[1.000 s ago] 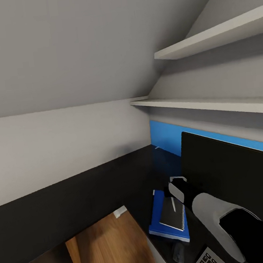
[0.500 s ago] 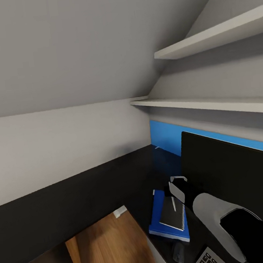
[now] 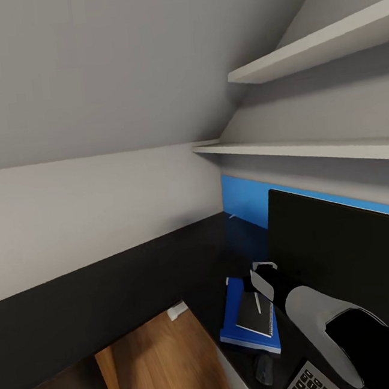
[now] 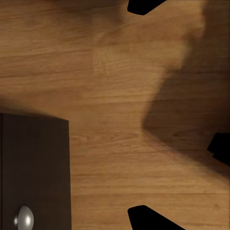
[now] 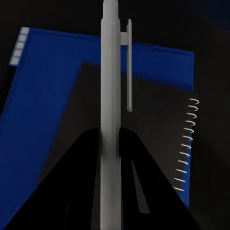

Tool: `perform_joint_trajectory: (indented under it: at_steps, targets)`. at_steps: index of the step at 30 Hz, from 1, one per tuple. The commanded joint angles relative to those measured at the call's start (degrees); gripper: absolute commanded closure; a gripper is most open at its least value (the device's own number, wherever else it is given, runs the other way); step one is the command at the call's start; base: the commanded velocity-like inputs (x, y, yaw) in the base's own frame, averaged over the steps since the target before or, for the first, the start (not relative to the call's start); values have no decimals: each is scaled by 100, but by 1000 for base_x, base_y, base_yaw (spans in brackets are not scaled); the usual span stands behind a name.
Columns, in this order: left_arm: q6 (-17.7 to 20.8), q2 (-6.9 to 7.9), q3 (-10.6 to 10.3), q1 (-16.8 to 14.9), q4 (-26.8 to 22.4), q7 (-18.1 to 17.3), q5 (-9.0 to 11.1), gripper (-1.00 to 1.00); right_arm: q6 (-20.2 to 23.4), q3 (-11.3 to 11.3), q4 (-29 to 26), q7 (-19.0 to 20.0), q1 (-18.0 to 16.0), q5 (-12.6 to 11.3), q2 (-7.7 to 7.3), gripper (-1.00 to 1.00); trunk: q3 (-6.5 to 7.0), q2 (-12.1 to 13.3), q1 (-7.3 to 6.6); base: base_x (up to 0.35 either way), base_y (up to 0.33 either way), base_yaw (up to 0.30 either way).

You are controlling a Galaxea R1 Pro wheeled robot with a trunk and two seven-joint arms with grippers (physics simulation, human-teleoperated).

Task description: In the bedroom, organize the workspace by keeping the computer under the desk, ensuring the monitor is on the desk, placing the keyboard on the desk next to the monitor, placing the mouse on the desk next to the keyboard, moving the folder from the swivel chair onto the desk next to the mouse, stacking the notebook on top of the folder with the pen on top of the notebook, and positioning the swivel chair next to the desk.

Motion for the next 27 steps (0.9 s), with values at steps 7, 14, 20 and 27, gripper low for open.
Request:
perform_joint_trajectory:
  at_steps: [7, 14, 20, 27]
  targets:
    - [10, -1, -50, -2, -13, 48, 41, -100, 23, 54, -6, -34, -4, -64, 11, 100, -134, -287, 155, 0, 0, 0]
    - [10, -1, -50, -2, -13, 49, 41, -100, 23, 55, -5, -34, -4, -64, 15, 100, -259, -568, 308, 0, 0, 0]
    - [10, -1, -50, -2, -13, 55, 41, -100, 23, 56, -5, -34, -4, -64, 16, 100, -313, -688, 374, 0, 0, 0]
    - [10, -1, -54, -2, -13, 53, 41, -100, 23, 56, -14, -34, -4, -64, 8, -100, -313, -688, 374, 0, 0, 0]
